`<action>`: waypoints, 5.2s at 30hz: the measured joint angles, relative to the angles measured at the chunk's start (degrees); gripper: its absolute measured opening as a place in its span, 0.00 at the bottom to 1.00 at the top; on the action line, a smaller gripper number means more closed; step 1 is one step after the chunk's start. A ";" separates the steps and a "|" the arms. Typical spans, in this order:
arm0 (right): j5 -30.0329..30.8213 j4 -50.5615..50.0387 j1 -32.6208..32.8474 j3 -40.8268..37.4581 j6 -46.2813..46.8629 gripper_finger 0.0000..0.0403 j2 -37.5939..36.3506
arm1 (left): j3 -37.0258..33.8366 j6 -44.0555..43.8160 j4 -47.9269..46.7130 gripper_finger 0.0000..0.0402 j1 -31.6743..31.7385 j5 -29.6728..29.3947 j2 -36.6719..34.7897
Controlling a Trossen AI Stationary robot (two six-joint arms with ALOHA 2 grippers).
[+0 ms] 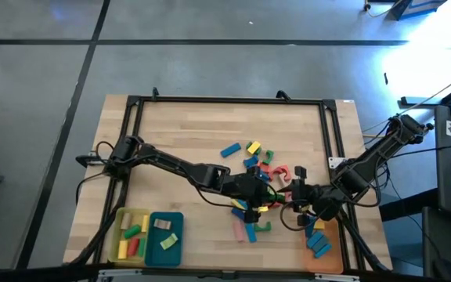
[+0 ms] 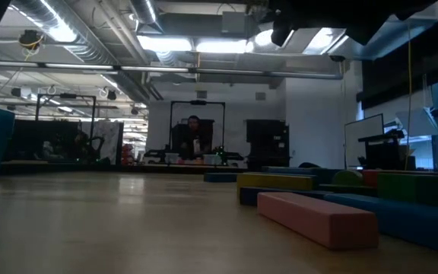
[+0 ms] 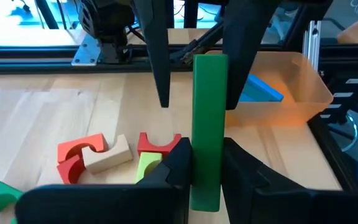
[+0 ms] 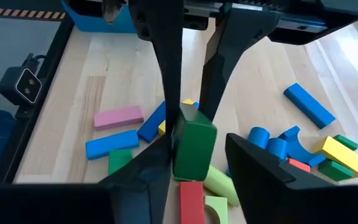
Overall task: Sort blocks by size
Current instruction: Put the green rectangular block into the orange bin, then put the pink rectangular block into the orange bin
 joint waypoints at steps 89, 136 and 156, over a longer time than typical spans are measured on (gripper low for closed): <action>-44.29 -16.14 5.64 1.18 30.45 0.31 0.22 | -7.82 32.75 -9.14 0.40 -7.19 15.70 7.59; -16.49 -0.90 5.64 1.18 -11.29 0.31 0.28 | 13.08 5.71 -9.17 0.23 1.08 20.51 10.36; -14.51 -1.03 5.64 1.22 -19.72 0.31 0.28 | 13.18 -5.67 0.02 0.24 3.78 27.26 10.36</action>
